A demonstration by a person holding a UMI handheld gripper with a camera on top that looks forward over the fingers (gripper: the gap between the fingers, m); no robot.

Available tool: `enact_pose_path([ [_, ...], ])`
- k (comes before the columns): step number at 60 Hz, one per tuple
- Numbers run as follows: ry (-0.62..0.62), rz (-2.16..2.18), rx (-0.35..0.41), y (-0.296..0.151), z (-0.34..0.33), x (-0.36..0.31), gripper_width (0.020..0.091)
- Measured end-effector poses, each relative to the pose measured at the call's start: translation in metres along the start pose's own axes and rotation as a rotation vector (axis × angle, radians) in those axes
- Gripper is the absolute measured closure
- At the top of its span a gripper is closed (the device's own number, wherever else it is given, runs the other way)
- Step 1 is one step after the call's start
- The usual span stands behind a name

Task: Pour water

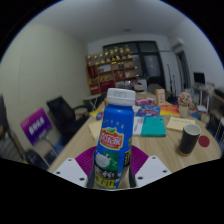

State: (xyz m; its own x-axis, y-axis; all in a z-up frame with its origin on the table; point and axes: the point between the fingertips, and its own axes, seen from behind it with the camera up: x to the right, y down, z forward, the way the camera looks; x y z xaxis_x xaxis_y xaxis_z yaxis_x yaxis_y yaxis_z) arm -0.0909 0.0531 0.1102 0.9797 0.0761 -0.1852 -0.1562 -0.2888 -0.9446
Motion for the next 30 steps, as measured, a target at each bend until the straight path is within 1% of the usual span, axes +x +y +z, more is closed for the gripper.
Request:
enact_pose_path([
  [6,-0.07,0.349,0.056,-0.073,0.001,0.026,0.0626],
  [10,-0.138,0.643,0.09,-0.108,0.003,0.05,0.0626],
  [13,-0.179,0.869,0.085,-0.125,0.006,0.08,0.0628],
  [19,-0.281,1.298,0.084,-0.137,0.005,0.117,0.0627],
  [20,-0.306,1.363,0.085,-0.138,0.006,0.12,0.0628],
  [21,-0.303,1.439,0.089,-0.145,-0.002,0.11,0.063],
  [22,-0.352,1.49,0.09,-0.143,0.014,0.119,0.0629],
  [24,-0.397,1.599,0.092,-0.14,0.007,0.134,0.0632],
  [28,-0.467,1.764,0.102,-0.142,0.013,0.145,0.0627],
  [30,-0.479,1.83,0.107,-0.14,0.016,0.152,0.0626],
])
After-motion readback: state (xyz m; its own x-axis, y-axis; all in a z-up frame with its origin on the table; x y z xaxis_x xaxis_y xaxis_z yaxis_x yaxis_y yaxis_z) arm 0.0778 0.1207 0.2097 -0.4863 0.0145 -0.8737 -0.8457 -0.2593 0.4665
